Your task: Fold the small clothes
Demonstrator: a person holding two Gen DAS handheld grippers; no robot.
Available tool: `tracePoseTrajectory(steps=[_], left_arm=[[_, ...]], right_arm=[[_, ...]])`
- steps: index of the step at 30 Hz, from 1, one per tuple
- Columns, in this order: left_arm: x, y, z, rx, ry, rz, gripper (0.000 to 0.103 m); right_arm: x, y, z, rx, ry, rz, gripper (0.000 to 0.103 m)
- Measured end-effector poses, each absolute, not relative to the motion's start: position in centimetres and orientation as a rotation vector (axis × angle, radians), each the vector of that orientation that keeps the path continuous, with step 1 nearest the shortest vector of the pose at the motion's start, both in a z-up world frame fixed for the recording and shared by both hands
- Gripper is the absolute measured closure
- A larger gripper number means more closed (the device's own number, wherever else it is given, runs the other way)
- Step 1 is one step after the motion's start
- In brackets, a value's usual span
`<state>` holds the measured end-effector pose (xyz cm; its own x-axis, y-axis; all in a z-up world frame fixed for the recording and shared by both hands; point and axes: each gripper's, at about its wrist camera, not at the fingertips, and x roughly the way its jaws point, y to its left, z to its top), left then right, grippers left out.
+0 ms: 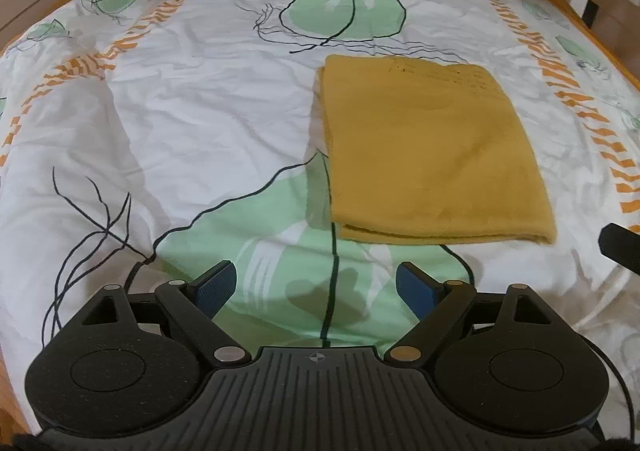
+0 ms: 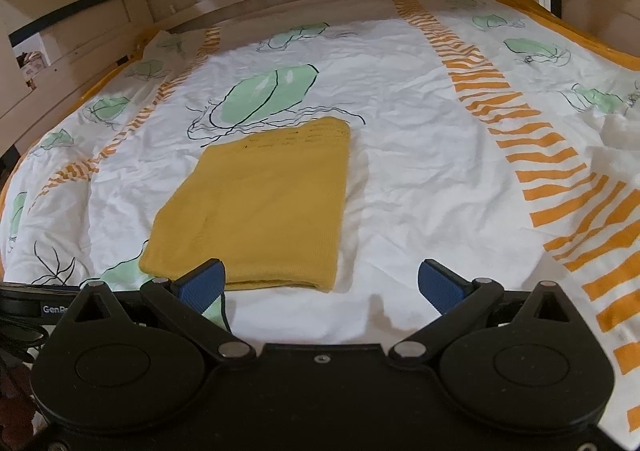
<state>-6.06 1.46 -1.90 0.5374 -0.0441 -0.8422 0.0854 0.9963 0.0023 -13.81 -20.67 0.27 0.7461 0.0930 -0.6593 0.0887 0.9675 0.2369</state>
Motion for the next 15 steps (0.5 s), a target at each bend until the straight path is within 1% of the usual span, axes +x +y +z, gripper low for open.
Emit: tracePoseTrajectory(steps=[15], left_arm=[[-5.93,1.53,-2.46,0.057,1.019,-0.080,0.016]], right_arm=[[-13.42,-20.68,-0.28,0.281,0.754,0.000,0.001]])
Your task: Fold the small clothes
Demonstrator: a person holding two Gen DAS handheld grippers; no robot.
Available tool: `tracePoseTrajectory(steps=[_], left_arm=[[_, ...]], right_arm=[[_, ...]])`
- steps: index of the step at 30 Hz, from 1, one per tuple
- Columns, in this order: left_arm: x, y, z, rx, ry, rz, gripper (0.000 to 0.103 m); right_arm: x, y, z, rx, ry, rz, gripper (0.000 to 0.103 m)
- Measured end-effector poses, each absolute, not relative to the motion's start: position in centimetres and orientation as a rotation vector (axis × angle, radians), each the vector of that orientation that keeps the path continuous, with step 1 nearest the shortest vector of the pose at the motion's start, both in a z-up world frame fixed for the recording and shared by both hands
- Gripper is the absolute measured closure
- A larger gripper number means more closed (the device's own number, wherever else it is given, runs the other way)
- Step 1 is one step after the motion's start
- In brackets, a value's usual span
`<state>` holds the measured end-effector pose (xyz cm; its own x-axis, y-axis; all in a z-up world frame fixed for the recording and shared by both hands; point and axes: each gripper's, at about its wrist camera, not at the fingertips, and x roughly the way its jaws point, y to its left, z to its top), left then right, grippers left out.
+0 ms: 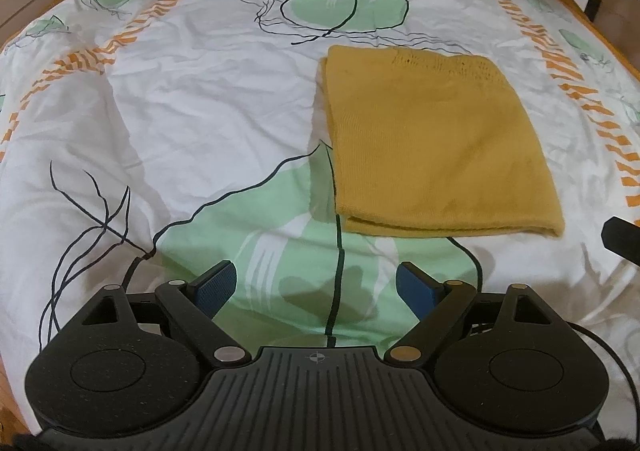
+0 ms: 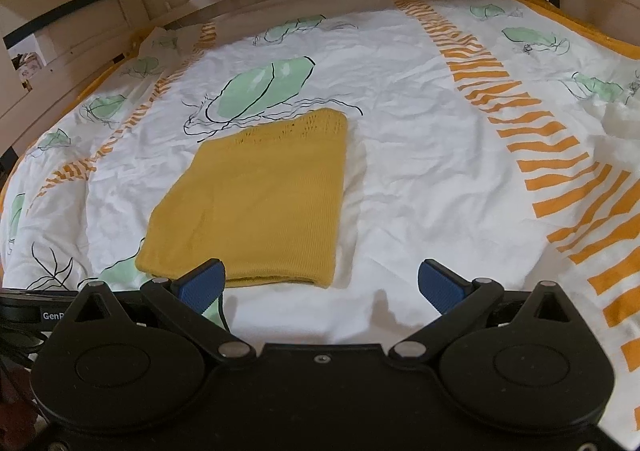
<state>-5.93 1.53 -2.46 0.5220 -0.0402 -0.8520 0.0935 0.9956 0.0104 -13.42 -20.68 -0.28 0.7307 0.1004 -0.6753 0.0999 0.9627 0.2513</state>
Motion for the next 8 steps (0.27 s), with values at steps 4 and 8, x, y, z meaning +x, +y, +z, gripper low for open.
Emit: tracePoseTrajectory(steps=[4,8], left_arm=[[-5.87,1.55,-2.73,0.053,1.025,-0.085,0.016],[-5.82,1.65,-2.88,0.058,1.020,-0.078,0.016]], right_arm=[[-13.26,-20.75,-0.55,0.288,0.766,-0.003,0.001],[-13.03,-21.01,-0.92,0.302,0.782,-0.009,0.001]])
